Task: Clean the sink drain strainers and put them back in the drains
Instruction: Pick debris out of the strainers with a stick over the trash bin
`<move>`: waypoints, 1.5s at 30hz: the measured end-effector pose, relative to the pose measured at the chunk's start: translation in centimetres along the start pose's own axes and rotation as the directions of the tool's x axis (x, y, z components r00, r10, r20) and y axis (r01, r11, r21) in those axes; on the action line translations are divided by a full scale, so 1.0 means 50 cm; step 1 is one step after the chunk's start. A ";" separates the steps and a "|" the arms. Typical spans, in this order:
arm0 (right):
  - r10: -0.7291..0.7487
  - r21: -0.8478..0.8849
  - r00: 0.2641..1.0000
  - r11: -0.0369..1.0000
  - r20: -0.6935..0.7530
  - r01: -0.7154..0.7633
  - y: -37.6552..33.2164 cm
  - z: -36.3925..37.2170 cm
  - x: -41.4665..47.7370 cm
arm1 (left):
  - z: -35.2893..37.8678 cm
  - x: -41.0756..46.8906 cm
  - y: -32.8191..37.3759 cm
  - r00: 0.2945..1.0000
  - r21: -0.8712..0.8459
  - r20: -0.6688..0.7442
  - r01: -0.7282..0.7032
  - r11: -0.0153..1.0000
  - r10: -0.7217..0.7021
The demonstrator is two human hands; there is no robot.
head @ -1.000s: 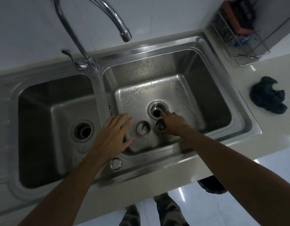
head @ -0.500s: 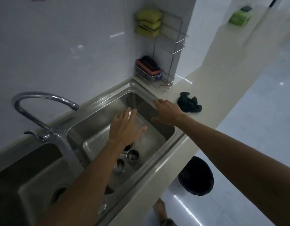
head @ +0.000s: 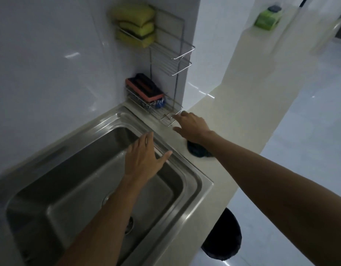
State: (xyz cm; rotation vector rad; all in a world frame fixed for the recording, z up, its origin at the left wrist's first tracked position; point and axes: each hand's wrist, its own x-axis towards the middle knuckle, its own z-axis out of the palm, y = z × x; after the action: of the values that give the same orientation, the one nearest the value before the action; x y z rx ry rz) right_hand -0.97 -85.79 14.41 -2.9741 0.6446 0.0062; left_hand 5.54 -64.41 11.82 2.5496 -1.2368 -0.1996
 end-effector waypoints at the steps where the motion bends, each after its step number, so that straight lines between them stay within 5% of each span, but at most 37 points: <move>1: -0.025 0.000 1.000 1.000 -0.002 0.025 0.008 0.007 0.013 | 0.014 0.012 0.004 1.000 -0.020 -0.002 0.014 1.000 -0.014; 10: -0.122 0.001 0.985 0.992 -0.123 0.123 0.030 0.052 0.060 | 0.118 0.029 0.018 0.999 -0.129 -0.006 0.033 0.991 -0.034; 21: -0.181 0.039 0.896 0.976 -0.405 0.214 0.040 0.012 0.061 | 0.218 0.034 0.038 0.997 0.017 0.071 0.021 1.000 -0.022; 32: -0.165 0.152 0.853 0.950 -0.496 0.272 -0.035 -0.001 -0.045 | 0.173 -0.021 0.007 0.984 0.068 0.174 0.033 0.997 -0.045; 41: -0.304 0.260 0.876 0.873 -0.373 0.413 -0.285 0.109 -0.149 | 0.169 -0.306 -0.263 0.949 0.200 0.166 0.234 0.951 -0.269; 45: -0.362 0.323 0.884 0.833 -0.296 0.450 -0.400 0.208 -0.196 | 0.195 -0.424 -0.371 0.854 0.205 0.338 0.345 0.916 -0.397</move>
State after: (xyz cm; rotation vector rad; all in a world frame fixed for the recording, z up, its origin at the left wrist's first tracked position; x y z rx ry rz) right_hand -1.43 -62.64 6.20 -2.6738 -0.0039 -0.4416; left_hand 3.72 -38.97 -3.58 2.9511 -0.8714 -0.7425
